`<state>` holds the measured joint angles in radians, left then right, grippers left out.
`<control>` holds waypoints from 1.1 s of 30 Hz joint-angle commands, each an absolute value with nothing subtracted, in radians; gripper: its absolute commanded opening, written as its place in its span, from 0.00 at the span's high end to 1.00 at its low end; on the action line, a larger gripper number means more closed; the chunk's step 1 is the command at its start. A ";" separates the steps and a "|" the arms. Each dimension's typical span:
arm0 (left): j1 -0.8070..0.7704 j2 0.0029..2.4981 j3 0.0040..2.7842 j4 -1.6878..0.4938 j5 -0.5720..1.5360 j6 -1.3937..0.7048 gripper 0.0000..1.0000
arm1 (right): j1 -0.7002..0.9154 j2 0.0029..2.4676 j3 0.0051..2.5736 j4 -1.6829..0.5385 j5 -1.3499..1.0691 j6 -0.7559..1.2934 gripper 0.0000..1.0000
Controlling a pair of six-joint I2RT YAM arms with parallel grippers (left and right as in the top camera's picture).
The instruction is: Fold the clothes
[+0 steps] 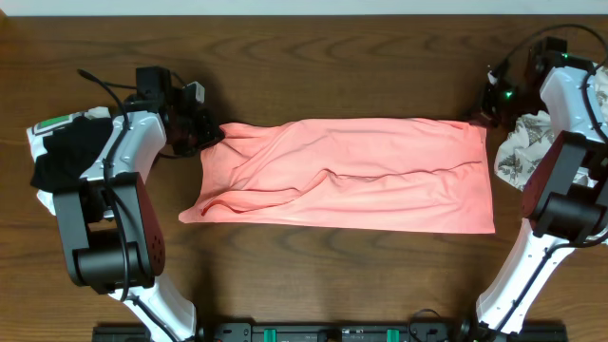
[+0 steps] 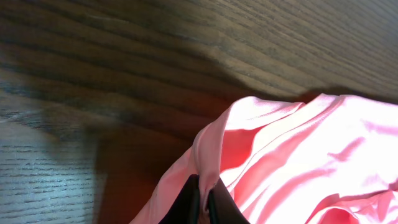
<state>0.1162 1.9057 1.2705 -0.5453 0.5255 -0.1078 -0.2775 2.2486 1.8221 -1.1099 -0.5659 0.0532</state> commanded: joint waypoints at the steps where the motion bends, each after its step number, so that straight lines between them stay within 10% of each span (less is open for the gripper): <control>1: 0.118 1.894 1.280 -0.564 0.552 -0.106 0.94 | -0.281 2.216 1.819 -1.135 -0.650 -0.012 0.99; 33: 0.198 1.812 1.280 -0.806 0.616 -0.117 0.94 | -0.325 2.216 1.819 -1.436 -0.640 -0.196 0.99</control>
